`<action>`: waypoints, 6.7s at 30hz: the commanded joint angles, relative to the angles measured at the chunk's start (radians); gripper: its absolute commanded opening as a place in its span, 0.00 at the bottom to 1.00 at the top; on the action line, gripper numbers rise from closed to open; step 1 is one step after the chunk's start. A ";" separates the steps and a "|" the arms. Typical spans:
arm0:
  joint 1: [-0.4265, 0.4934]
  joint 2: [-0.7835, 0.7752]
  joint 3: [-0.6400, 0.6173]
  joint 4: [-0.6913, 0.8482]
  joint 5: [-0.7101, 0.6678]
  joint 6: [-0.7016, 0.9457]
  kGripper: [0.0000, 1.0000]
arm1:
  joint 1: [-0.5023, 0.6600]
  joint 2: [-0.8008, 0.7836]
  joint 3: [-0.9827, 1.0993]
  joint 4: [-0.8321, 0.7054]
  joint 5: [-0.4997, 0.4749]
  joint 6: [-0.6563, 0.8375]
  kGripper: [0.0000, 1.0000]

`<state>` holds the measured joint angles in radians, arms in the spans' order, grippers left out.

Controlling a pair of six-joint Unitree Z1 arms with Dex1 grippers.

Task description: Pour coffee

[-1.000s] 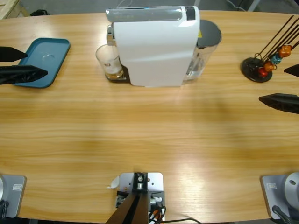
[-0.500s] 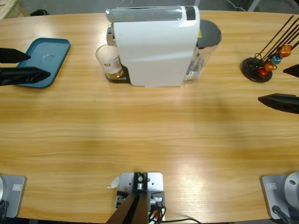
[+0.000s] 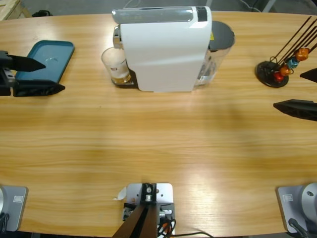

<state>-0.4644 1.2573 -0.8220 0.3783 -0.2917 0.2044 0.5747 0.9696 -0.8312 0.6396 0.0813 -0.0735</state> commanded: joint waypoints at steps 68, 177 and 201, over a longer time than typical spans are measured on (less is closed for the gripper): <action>0.056 0.695 -0.179 -0.430 -0.319 0.406 0.99 | 0.073 0.247 0.026 -0.081 0.018 -0.032 1.00; 0.348 -0.307 -0.009 0.294 0.046 -0.056 0.99 | 0.125 0.045 0.004 0.031 -0.221 0.020 1.00; 0.152 -0.644 0.105 0.370 -0.204 -0.131 1.00 | 0.126 0.101 0.007 0.012 -0.223 0.021 0.98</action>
<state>-0.3043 0.6223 -0.7537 0.7670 -0.4931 0.0872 0.6881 1.0296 -0.8331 0.6579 -0.1441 -0.0627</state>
